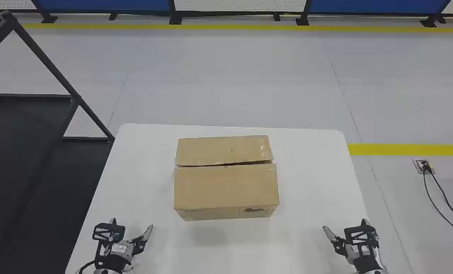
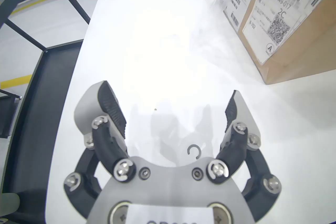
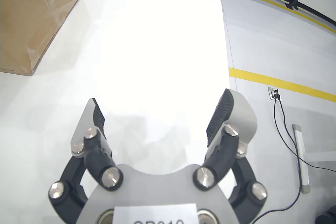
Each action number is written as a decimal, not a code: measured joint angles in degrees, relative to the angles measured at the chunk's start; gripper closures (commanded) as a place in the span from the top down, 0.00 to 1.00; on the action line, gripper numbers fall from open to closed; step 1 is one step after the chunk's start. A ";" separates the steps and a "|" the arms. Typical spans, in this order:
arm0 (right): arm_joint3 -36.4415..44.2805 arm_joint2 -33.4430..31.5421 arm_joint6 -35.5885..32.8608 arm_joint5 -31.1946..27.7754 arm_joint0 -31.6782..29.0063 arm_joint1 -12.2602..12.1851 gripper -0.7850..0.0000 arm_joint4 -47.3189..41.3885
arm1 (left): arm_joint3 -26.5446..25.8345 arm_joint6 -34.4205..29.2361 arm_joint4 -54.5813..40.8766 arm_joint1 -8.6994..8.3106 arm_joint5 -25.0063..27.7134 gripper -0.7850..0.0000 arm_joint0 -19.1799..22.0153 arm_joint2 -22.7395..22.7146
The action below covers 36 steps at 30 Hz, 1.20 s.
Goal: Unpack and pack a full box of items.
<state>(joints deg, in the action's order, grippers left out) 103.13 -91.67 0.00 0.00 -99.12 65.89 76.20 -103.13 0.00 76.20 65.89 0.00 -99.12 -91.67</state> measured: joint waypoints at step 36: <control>12.79 -4.33 -34.04 -24.38 9.41 -1.60 1.00 -41.68 | 1.34 7.61 -16.23 -0.48 18.65 1.00 2.94 -8.19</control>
<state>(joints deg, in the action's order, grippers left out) 115.92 -96.00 -34.04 -24.38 -89.71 64.29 34.53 -101.79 7.61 59.97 65.41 18.65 -96.18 -99.87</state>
